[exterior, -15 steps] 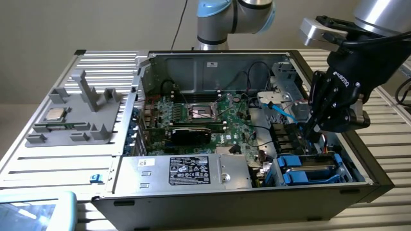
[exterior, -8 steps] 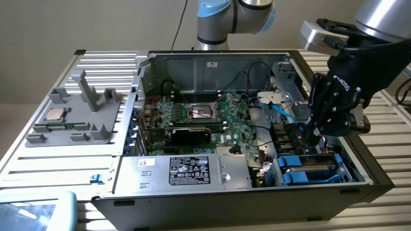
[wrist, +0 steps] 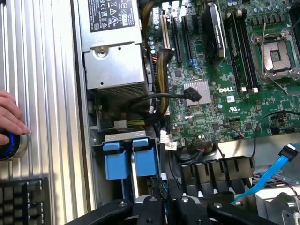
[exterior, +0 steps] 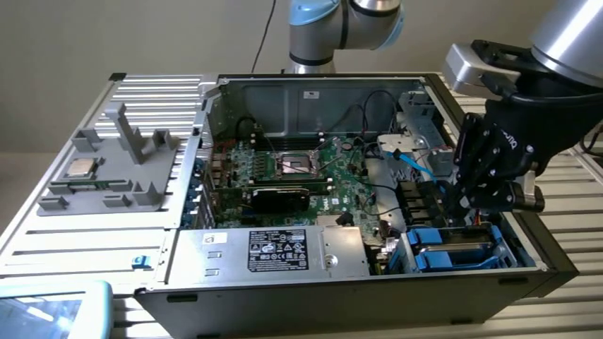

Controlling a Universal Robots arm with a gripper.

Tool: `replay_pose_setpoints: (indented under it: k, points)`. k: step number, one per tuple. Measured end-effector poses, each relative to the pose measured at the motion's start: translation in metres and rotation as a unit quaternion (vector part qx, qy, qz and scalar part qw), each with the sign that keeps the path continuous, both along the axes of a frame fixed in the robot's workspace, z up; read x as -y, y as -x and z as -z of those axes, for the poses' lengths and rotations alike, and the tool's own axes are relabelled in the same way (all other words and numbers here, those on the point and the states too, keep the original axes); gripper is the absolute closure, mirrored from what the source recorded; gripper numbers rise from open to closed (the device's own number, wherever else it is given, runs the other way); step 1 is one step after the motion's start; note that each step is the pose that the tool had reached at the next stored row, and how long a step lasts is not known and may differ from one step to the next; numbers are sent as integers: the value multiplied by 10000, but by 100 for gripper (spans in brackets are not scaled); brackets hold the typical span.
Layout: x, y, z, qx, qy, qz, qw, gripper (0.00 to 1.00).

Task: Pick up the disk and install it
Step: 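Insert the first disk wire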

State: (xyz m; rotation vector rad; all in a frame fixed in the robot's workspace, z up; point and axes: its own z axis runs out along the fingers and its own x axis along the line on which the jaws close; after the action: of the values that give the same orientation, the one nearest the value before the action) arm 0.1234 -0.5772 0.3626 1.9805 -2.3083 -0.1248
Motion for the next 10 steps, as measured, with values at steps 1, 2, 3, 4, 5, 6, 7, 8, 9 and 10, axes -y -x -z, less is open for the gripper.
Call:
replay_pose_setpoints:
  k: [1, 2, 3, 4, 5, 6, 7, 8, 9, 10]
  points:
    - [19, 3, 8, 13, -15, 0, 10000, 84]
    - [28, 6, 19, 34, -21, 0, 10000, 84]
    - [32, 11, 28, 59, -22, -1, 10000, 84]
    - [34, 17, 35, 84, -24, 0, 10000, 84]
    - [35, 23, 44, 109, -26, -1, 9999, 84]
    - [37, 29, 53, 131, -29, -1, 9999, 84]
    - [38, 37, 61, 155, -31, -1, 9999, 84]
    - [38, 45, 69, 180, -32, -5, 9998, 84]
    - [38, 55, 79, 203, -34, -10, 9998, 84]
    - [39, 65, 86, 223, -34, -17, 9997, 84]
